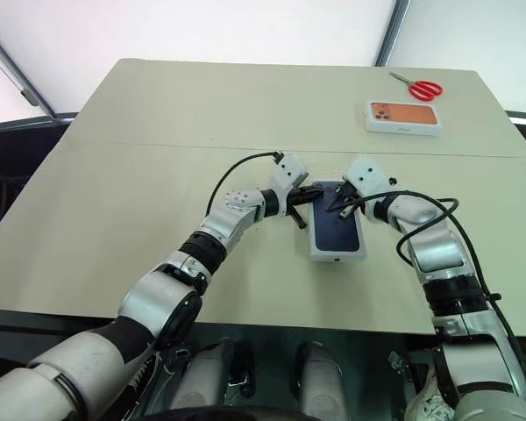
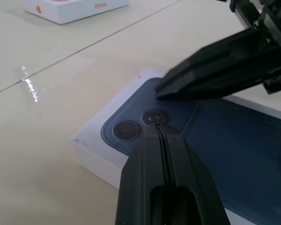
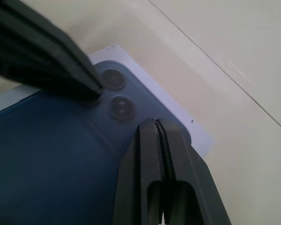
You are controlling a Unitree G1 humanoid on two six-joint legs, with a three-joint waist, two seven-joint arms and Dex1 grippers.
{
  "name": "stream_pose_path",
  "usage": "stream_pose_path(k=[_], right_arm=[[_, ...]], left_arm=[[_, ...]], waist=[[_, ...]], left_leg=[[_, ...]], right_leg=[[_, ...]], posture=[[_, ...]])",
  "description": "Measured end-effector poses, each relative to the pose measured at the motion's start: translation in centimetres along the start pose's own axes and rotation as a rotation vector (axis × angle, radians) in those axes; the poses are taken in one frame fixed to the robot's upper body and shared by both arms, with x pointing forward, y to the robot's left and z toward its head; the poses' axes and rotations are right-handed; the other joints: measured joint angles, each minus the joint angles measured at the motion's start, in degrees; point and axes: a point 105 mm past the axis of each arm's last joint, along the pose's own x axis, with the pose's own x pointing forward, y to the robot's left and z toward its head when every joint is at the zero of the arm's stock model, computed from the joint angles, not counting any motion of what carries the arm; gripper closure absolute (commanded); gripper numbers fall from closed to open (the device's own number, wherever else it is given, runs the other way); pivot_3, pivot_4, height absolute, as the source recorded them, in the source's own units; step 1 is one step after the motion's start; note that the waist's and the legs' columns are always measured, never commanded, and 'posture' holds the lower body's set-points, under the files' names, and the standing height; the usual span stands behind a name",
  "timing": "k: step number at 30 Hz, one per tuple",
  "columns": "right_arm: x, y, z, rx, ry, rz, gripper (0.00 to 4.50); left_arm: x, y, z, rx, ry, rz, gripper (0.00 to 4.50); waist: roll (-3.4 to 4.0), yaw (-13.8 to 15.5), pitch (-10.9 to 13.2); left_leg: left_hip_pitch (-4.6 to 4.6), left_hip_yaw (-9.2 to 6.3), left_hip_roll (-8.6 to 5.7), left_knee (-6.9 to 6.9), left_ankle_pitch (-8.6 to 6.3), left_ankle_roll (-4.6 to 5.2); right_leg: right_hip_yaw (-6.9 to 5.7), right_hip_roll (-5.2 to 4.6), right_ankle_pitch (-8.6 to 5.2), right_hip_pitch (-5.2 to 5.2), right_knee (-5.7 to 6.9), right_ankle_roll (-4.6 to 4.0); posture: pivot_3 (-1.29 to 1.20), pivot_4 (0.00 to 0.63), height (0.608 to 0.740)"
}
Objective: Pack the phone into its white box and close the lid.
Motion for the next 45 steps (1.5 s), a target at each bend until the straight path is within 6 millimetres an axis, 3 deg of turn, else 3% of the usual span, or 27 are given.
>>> stream_pose_path(k=[5,10,16,19,21,26,29,33,36,40,45], right_arm=[[-3.4,2.3,-1.2,-0.004,0.058,0.162,4.44],[-6.0,4.3,-1.4,0.025,0.11,0.34,4.44],[-6.1,5.0,-1.1,0.074,0.096,0.397,4.44],[-4.7,4.9,-0.2,0.184,0.011,0.385,3.54],[-4.0,4.6,0.7,0.221,-0.052,0.372,2.56],[-4.1,1.6,2.6,0.22,-0.16,0.274,0.0],[-3.9,1.3,2.5,0.204,-0.17,0.272,0.0],[-3.7,1.1,2.8,0.197,-0.194,0.293,0.0],[-4.4,1.1,3.3,0.211,-0.249,0.349,0.0],[-5.5,-0.7,3.0,0.182,-0.284,0.305,0.0],[-6.5,-1.6,2.1,0.117,-0.273,0.29,0.0]], left_arm=[[-2.3,-1.9,-1.4,0.067,0.003,-0.184,4.5],[-4.7,-4.8,-2.2,0.025,0.001,-0.373,4.5],[-5.3,-5.3,-2.3,-0.024,0.024,-0.393,4.5],[-5.3,-4.2,-2.1,-0.091,0.02,-0.322,3.62],[-6.0,-2.5,-1.7,-0.109,0.006,-0.253,2.59],[-11.3,3.9,-1.1,-0.121,-0.014,-0.014,0.03],[-14.6,6.9,-1.2,-0.123,-0.009,0.105,0.03],[-17.7,8.8,-1.2,-0.111,-0.01,0.196,0.03],[-20.1,9.2,-0.9,-0.128,-0.055,0.233,0.03],[-23.7,9.6,-0.9,-0.089,-0.043,0.296,0.03],[-26.5,8.2,-2.8,-0.068,0.04,0.302,0.03]], waist=[[-0.16,-0.25,-0.29],[-0.14,0.01,-0.38],[-0.16,0.0,-0.39],[-0.2,-0.08,-0.36],[-0.08,-0.21,-0.31],[-0.07,-0.39,-0.29],[-0.07,-0.11,-0.29],[-0.07,-0.03,-0.29],[-0.07,-0.26,-0.27],[-0.06,-0.37,-0.27],[-0.05,-0.41,-0.26]], left_leg=[[0.15,-0.06,0.1,-0.01,-0.06,0.02],[0.14,-0.1,0.09,-0.01,-0.11,0.08],[0.14,-0.11,0.07,-0.01,-0.21,0.27],[0.08,-0.11,0.06,0.01,-0.21,0.28],[0.0,-0.09,0.06,-0.01,-0.06,0.04],[-0.01,-0.06,0.07,-0.05,0.0,-0.06],[-0.01,-0.05,0.02,-0.04,0.0,-0.05],[-0.02,-0.05,-0.01,-0.04,-0.01,-0.04],[-0.02,-0.05,0.02,-0.05,0.0,-0.05],[0.02,-0.02,0.01,-0.05,0.01,-0.07],[0.03,-0.01,0.02,-0.07,-0.01,-0.1]], right_leg=[[0.0,-0.11,-0.01,0.14,-0.08,-0.03],[0.0,-0.2,-0.01,0.16,-0.14,-0.06],[0.0,-0.22,0.0,0.16,-0.13,-0.07],[0.01,-0.22,0.03,0.07,-0.11,-0.09],[0.03,-0.22,0.03,-0.05,-0.03,-0.09],[0.01,-0.16,0.04,-0.06,-0.01,-0.09],[-0.02,-0.18,0.04,-0.04,-0.01,-0.08],[-0.02,-0.2,0.04,-0.04,-0.01,-0.08],[0.01,-0.18,0.04,-0.05,-0.01,-0.08],[-0.01,-0.17,0.04,-0.03,0.0,-0.08],[0.04,-0.19,0.04,-0.05,-0.01,-0.08]], posture=[[0.0,0.15,0.738],[0.0,0.15,0.738],[0.0,0.15,0.738],[0.0,0.15,0.738],[0.0,0.15,0.738],[0.0,0.15,0.738],[0.0,0.15,0.738],[0.0,0.15,0.738],[0.0,0.15,0.738],[0.0,0.15,0.738],[0.0,0.15,0.738]])
